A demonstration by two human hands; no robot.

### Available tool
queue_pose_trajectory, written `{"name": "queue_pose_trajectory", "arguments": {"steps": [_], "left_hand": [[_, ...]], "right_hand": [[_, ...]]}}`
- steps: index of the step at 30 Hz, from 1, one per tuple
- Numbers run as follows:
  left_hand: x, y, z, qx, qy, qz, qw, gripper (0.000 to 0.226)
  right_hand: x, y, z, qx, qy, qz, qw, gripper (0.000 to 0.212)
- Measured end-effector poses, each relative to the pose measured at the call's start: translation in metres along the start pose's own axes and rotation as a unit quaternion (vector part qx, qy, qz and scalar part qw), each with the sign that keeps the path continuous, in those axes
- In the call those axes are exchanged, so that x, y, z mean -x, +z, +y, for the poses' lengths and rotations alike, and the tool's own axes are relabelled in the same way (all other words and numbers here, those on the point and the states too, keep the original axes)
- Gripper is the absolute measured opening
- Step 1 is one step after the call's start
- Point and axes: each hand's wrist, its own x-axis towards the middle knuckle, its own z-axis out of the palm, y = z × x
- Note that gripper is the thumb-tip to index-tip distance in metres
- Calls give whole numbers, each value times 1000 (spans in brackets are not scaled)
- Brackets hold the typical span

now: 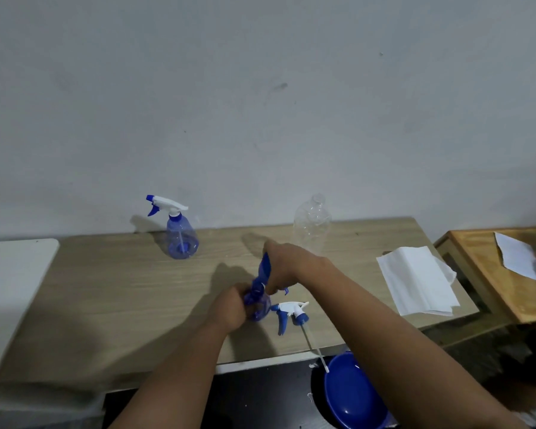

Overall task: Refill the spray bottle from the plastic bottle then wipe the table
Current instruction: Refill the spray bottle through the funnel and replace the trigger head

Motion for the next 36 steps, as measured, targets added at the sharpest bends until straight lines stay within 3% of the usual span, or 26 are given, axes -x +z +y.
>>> {"name": "queue_pose_trajectory", "arguments": {"steps": [2,8,13,17,21,27,31,36], "left_hand": [[-4,-2,-2,-120,48,6,992,19],[-9,-21,-22,-141,114,-2,983,42],[-4,-28,-31,-156,123,2,980,44],[-1,-26,-27,-153,127,18,980,48],[-1,-24,-31,-152,117,24,981,53],[-1,-20,-32,-153,110,40,981,52],[4,-17,-29,-135,110,45,984,51],[12,-13,-25,-102,109,66,987,50]], "right_hand": [[1,2,16,-102,12,42,994,77],[-32,66,28,-360,38,184,914,77],[-74,118,23,-459,84,224,856,74],[-99,137,20,-492,97,234,833,70],[-115,140,19,-460,105,245,847,77],[-119,137,26,-330,155,200,909,70],[-99,138,29,-296,160,212,918,68],[-48,135,52,-283,160,207,923,47]]}}
